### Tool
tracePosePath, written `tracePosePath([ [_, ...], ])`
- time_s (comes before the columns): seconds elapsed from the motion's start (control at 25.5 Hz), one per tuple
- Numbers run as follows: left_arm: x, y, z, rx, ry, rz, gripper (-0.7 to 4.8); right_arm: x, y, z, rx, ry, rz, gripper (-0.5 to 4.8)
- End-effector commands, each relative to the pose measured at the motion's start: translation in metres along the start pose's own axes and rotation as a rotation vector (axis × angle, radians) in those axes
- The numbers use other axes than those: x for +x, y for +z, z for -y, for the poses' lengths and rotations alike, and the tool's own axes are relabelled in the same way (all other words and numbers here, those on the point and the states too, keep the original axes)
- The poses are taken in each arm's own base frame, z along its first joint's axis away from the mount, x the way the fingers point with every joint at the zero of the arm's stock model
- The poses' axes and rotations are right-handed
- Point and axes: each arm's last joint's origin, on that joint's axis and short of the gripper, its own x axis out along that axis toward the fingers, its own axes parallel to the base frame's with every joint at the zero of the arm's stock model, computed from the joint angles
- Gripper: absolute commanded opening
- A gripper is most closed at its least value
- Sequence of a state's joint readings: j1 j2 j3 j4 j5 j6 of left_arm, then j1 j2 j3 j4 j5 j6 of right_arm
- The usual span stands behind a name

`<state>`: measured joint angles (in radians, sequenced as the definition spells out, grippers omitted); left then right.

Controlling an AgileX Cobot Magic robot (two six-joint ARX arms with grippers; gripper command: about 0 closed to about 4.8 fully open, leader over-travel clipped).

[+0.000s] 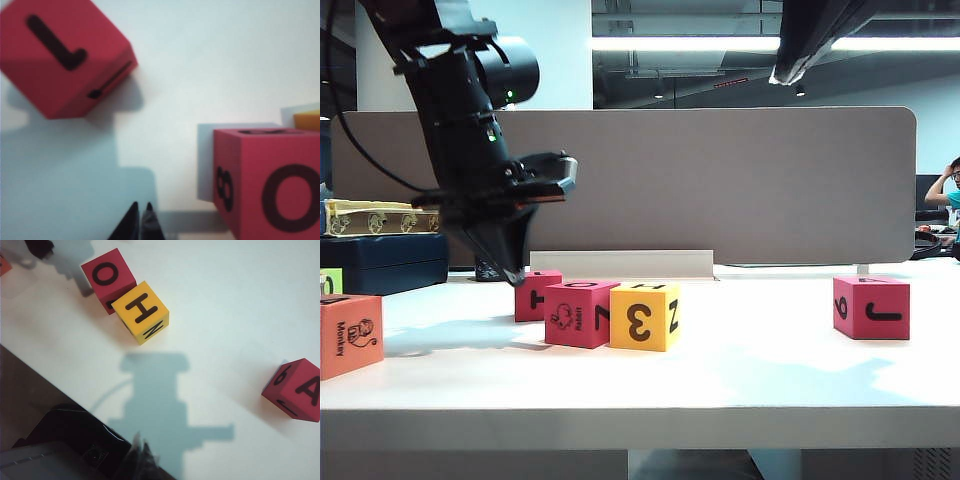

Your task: Select the appropriate blocks from the scattered letter blocks on the table and arrange them in a row to spell out "ALOHA".

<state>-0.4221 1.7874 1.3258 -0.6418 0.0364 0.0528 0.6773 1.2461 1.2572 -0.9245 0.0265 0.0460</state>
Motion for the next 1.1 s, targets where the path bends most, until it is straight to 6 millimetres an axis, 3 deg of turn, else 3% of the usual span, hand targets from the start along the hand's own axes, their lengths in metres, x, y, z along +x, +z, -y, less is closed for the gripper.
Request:
tracePosePath([
  [0.04, 0.010, -0.001, 0.003, -0.003, -0.088, -0.022, -0.06, -0.003, 0.002, 0.000, -0.002, 0.001, 0.023, -0.05],
  [0.67, 0.019, 0.001, 0.038, 0.024, -0.265, -0.021, -0.06, -0.003, 0.002, 0.000, -0.002, 0.003, 0.025, -0.05],
  [1.1, 0.019, -0.004, 0.043, 0.009, -0.321, -0.067, -0.06, -0.003, 0.002, 0.000, -0.001, 0.002, 0.020, -0.05],
])
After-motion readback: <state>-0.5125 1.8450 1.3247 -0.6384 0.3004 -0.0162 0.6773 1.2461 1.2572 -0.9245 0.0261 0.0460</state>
